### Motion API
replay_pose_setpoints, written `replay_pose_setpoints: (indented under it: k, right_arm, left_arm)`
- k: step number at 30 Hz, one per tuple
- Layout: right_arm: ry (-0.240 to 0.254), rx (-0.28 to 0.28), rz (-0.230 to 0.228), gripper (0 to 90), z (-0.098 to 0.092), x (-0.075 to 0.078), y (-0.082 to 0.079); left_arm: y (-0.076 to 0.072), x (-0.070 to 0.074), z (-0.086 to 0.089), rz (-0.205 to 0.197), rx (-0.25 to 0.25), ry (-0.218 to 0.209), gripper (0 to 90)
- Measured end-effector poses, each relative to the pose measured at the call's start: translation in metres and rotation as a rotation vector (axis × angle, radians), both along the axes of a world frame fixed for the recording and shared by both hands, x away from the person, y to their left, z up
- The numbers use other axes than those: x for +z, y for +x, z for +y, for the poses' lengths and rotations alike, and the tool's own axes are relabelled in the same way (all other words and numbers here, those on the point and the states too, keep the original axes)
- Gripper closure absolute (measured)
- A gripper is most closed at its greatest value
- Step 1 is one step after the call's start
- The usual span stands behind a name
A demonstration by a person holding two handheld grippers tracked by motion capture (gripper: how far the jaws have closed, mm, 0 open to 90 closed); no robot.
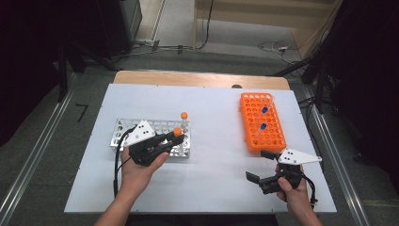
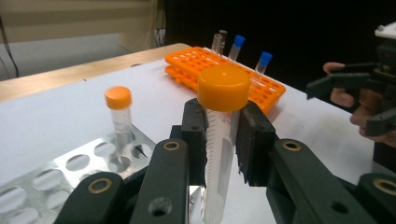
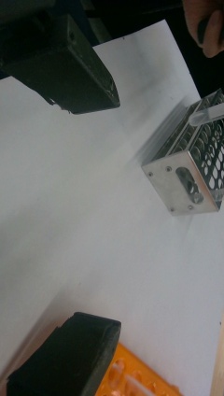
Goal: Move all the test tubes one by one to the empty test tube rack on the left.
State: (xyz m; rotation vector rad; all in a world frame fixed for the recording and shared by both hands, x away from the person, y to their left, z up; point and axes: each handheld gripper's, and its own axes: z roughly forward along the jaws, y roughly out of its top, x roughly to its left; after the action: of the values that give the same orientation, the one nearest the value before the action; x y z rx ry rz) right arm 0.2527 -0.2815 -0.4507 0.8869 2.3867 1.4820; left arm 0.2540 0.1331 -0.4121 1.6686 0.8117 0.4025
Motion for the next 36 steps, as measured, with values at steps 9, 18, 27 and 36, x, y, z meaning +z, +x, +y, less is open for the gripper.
replay_pose_setpoints:
  k: [9,18,27,36]
  right_arm:
    - [0.009,-0.028,0.005,0.0,-0.024,-0.001,0.001]
    - [0.026,-0.050,0.010,0.0,-0.039,-0.005,0.009]
    - [0.046,-0.058,0.007,0.0,-0.045,-0.008,0.011]
    - [0.042,-0.073,0.001,0.0,-0.046,-0.006,0.011]
  left_arm:
    - [0.018,0.010,0.006,-0.013,0.033,-0.010,75.4]
    - [0.042,0.008,0.009,-0.019,0.095,-0.011,75.4]
    - [0.064,0.003,0.011,-0.017,0.163,-0.018,75.5]
    - [0.079,-0.004,0.008,-0.007,0.202,-0.036,75.4]
